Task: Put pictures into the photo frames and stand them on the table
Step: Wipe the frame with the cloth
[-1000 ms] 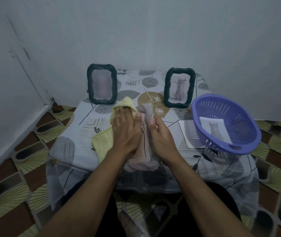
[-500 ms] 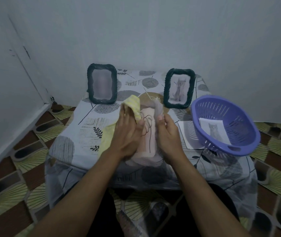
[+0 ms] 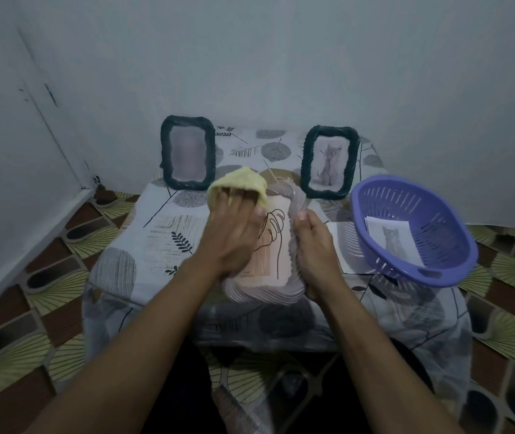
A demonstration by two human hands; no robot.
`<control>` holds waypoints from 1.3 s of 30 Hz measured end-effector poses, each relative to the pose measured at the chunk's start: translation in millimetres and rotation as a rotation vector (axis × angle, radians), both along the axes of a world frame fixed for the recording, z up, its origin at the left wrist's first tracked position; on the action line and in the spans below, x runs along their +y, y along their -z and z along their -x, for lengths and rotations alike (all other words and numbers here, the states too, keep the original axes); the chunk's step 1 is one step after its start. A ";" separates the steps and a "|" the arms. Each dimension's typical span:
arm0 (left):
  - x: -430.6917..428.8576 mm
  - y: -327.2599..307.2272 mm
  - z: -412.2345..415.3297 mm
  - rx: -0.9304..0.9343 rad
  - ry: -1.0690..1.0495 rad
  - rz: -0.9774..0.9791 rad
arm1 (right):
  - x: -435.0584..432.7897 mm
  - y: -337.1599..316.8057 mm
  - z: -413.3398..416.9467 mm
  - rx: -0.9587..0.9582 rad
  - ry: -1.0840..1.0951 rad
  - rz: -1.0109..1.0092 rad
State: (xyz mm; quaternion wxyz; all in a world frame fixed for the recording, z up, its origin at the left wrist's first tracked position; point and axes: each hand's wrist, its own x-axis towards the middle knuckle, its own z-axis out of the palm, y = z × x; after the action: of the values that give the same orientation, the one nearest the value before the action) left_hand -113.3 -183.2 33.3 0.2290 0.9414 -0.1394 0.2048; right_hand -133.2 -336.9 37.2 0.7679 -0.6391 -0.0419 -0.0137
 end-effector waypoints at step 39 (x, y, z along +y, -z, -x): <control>33.9 8.2 7.4 0.204 -0.101 0.856 | -42.1 -5.1 -27.0 0.519 -0.347 -0.307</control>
State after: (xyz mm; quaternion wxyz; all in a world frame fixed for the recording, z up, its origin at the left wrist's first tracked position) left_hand -120.7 -149.3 25.1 0.6007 0.7826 0.0276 0.1612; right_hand -106.2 -378.9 42.3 0.8311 -0.4816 0.0491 0.2739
